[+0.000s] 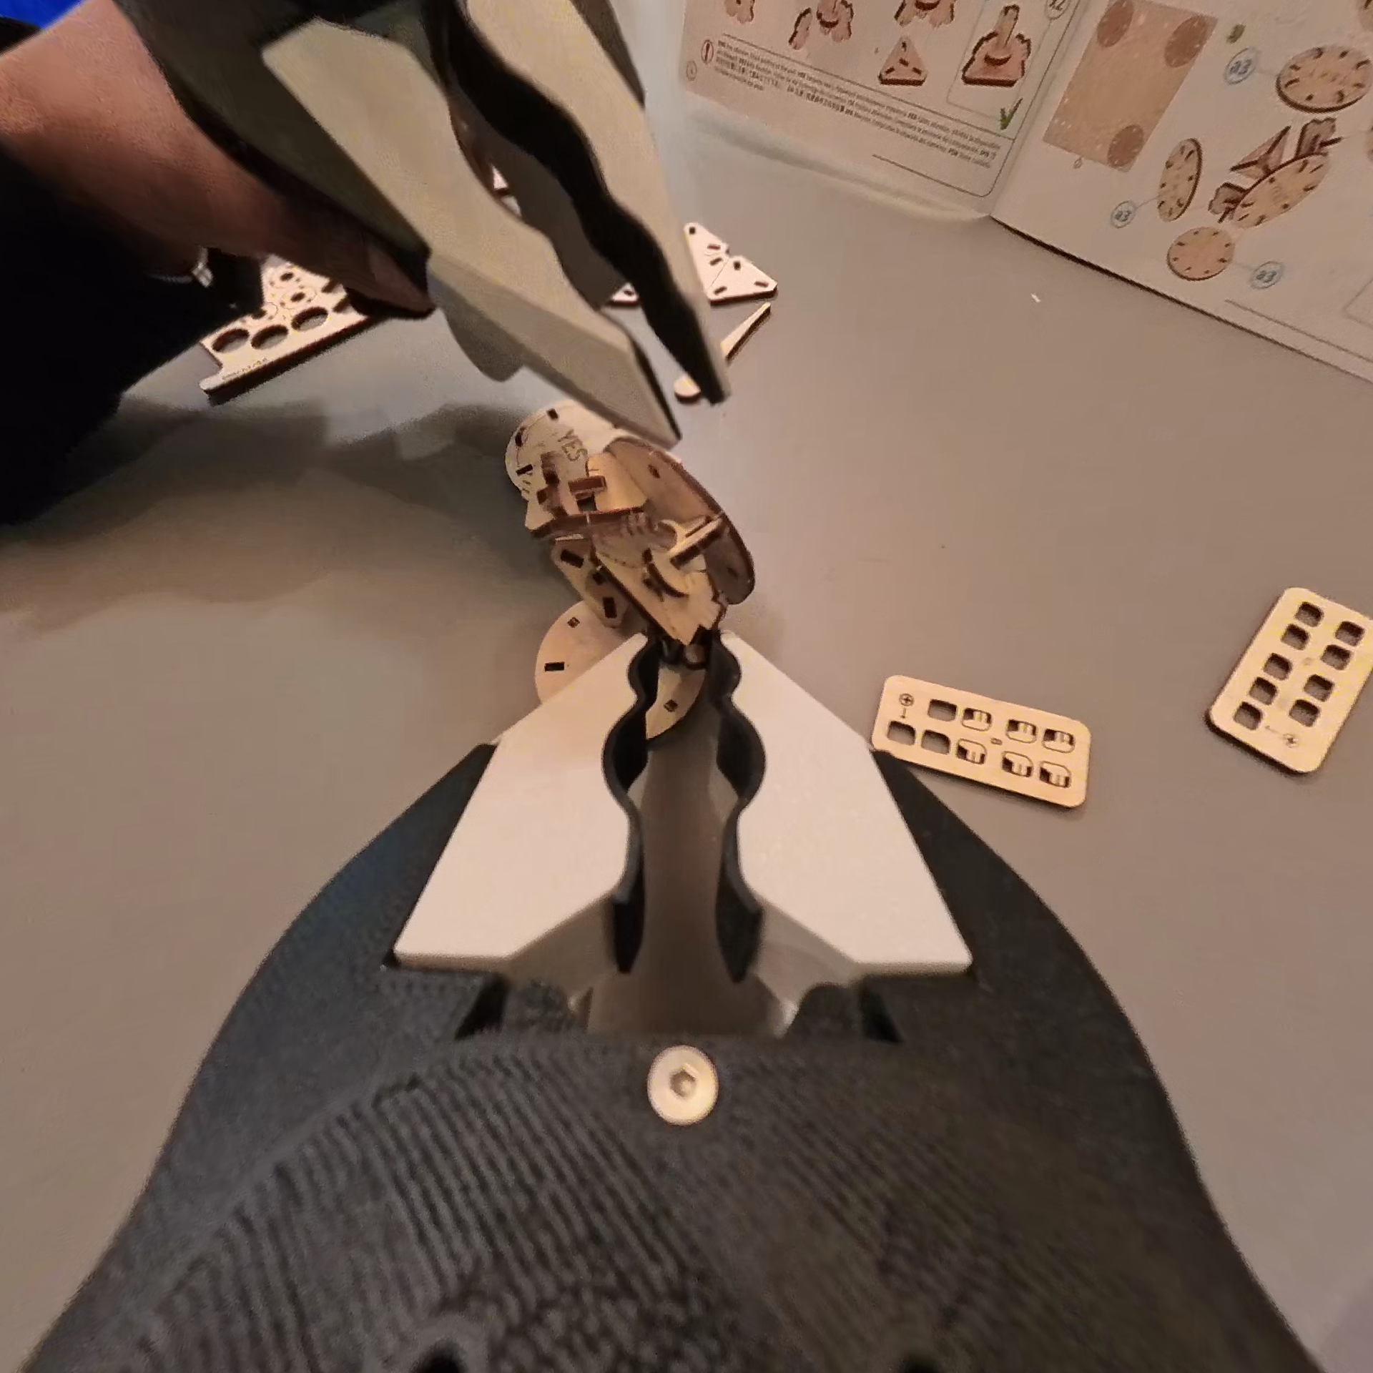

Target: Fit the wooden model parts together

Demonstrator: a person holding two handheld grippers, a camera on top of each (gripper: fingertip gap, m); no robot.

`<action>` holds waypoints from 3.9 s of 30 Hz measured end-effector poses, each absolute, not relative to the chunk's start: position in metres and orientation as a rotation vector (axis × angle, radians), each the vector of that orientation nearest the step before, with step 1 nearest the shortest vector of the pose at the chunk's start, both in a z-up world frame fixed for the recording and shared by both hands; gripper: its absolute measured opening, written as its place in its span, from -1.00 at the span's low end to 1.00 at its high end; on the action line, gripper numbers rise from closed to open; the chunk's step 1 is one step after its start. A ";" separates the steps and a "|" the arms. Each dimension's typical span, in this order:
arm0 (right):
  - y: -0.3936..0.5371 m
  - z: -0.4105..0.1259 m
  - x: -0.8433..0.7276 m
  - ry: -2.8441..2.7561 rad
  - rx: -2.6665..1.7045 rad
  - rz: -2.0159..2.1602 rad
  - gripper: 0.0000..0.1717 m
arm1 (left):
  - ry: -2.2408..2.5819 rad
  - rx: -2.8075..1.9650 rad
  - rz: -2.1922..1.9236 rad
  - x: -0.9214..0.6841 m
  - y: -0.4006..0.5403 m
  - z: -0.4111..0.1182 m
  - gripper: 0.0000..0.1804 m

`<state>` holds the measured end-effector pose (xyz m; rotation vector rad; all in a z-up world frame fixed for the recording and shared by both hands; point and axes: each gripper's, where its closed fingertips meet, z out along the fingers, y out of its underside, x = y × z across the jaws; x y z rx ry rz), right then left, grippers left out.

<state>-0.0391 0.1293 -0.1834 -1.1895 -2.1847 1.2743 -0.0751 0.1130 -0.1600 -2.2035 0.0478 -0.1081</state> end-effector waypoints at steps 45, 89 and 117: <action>0.126 -0.185 -0.035 -2.210 -1.146 1.259 -0.87 | 0.326 -2.366 0.006 -0.022 0.109 -0.207 -0.15; 0.124 -0.183 -0.034 -2.217 -1.251 1.362 -0.72 | 0.332 -2.364 -0.021 -0.023 0.106 -0.208 -0.35; 0.125 -0.188 -0.037 -2.203 -1.360 1.371 -0.81 | 0.287 -2.355 -0.061 -0.023 0.109 -0.209 -0.34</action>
